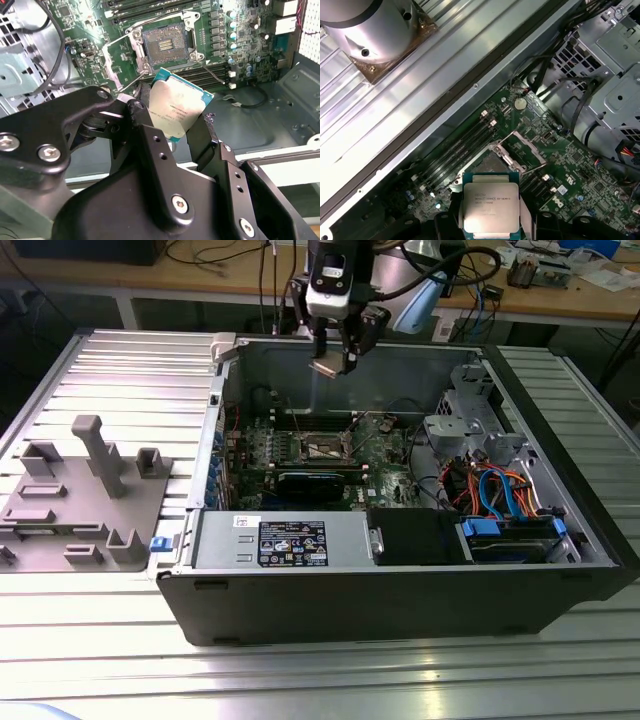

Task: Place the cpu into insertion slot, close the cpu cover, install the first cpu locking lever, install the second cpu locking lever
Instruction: 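Place the cpu into insertion slot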

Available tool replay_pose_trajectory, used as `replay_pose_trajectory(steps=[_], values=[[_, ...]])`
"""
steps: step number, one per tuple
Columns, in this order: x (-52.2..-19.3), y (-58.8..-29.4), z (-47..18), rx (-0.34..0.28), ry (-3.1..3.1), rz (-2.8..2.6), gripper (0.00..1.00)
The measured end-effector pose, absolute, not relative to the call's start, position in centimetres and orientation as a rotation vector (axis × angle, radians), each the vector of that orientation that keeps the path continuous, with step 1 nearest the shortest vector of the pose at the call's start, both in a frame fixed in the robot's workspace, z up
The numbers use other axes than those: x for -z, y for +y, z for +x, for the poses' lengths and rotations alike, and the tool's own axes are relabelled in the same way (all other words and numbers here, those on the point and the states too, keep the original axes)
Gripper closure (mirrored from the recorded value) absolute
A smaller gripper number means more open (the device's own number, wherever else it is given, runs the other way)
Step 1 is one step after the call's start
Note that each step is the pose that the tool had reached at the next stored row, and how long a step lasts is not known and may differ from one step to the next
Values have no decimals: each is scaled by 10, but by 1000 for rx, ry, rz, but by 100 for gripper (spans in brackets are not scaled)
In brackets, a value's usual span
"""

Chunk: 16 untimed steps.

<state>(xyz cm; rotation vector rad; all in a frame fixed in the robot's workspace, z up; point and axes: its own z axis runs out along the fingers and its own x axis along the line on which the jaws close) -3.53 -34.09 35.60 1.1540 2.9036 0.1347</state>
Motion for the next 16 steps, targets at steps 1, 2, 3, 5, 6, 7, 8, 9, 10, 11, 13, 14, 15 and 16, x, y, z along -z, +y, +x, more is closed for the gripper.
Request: replay_pose_trajectory(steps=[1, 2, 3, 5, 6, 7, 8, 9, 10, 11, 13, 14, 15, 16], values=[[-356, -341, -35, -134, 2896, 1171, 46], [-356, -341, -35, -133, 2890, 1186, 46], [-356, -341, -35, -133, 2883, 1200, 46], [-356, -341, -34, -132, 2868, 1235, 46], [-355, -341, -34, -132, 2860, 1252, 46], [-355, -341, -34, -131, 2851, 1272, 46], [-355, -341, -34, -131, 2845, 1285, 46], [-355, -341, -34, -131, 2834, 1307, 46], [-355, -341, -34, -130, 2827, 1322, 46], [-355, -341, -34, -129, 2815, 1345, 46], [-355, -341, -34, -128, 2804, 1366, 46], [-355, -341, -34, -128, 2800, 1375, 46], [-355, -341, -34, -128, 2795, 1383, 46], [-355, -341, -34, -128, 2791, 1391, 46]])
